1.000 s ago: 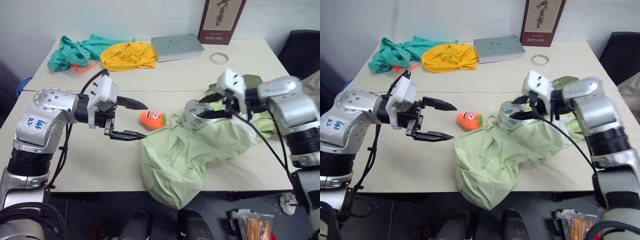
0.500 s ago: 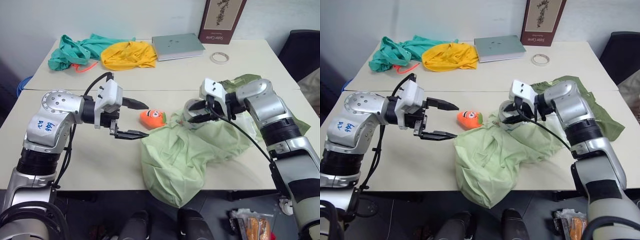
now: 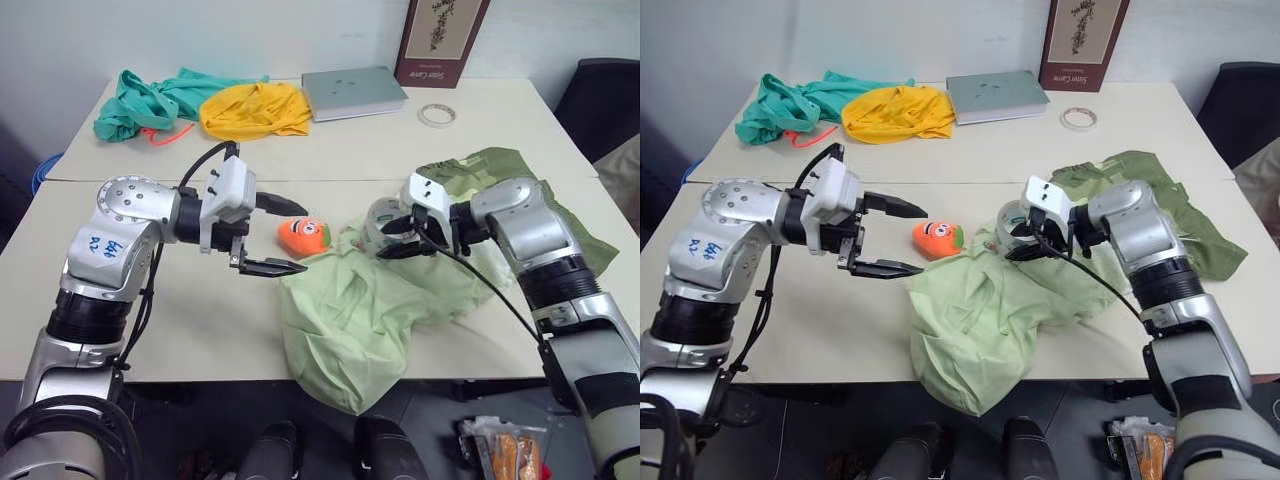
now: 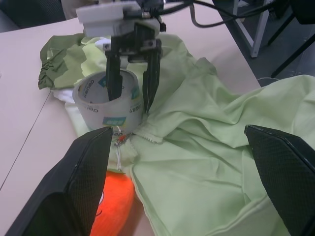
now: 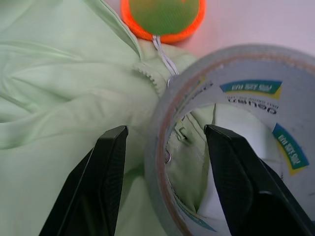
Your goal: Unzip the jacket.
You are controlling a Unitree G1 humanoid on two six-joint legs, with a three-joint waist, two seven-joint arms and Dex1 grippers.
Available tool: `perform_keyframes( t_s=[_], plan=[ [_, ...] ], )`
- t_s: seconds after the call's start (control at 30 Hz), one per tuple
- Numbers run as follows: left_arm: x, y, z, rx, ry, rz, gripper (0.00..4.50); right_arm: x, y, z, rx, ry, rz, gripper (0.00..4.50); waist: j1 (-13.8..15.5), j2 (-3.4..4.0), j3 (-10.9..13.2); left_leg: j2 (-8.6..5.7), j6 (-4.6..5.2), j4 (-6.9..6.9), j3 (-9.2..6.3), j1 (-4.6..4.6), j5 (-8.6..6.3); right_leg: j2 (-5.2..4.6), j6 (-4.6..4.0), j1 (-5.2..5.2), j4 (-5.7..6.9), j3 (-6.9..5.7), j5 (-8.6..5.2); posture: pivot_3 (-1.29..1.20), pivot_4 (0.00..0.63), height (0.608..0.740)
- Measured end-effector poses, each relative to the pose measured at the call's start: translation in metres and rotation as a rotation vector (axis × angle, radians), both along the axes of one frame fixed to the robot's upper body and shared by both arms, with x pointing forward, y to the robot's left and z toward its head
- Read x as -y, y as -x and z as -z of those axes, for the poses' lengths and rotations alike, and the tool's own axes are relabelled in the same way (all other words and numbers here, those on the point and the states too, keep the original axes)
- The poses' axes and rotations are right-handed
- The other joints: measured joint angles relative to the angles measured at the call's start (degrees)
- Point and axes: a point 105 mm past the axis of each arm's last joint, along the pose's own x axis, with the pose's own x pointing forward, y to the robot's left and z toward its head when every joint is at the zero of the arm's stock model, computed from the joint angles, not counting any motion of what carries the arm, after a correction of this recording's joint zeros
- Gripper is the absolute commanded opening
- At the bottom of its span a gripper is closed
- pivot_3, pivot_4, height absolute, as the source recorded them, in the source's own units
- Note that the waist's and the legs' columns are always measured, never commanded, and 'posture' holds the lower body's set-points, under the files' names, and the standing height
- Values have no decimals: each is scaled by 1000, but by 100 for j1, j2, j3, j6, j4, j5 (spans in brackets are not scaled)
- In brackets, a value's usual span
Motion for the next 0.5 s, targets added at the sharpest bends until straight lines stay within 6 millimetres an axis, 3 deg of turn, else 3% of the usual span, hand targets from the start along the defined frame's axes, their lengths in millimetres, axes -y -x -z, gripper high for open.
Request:
perform_keyframes(
  t_s=[0.17,0.3,0.4,0.5],
  plan=[
    [1,1,1,-4,-4,13,4500,0,0,-9,-12,-71,21,321,0,0,0,0,0,3,-1,-2,0,-1,0,0,0,0,0,0,150,740],
    [6,3,3,-12,-2,38,4500,-3,12,-24,-18,-140,0,222,31,0,0,0,0,5,-6,-5,0,-3,0,0,1,0,0,0,150,740],
    [15,8,4,-29,7,71,4500,7,24,-42,7,-201,25,222,76,0,0,-8,2,12,-14,-15,0,-7,0,-1,-1,-1,0,0,150,740],
    [30,20,2,-58,43,138,4500,60,36,-67,92,-234,230,222,204,0,0,-12,9,19,-25,-29,-4,-13,0,-5,-2,0,0,0,150,740]
  ],
)
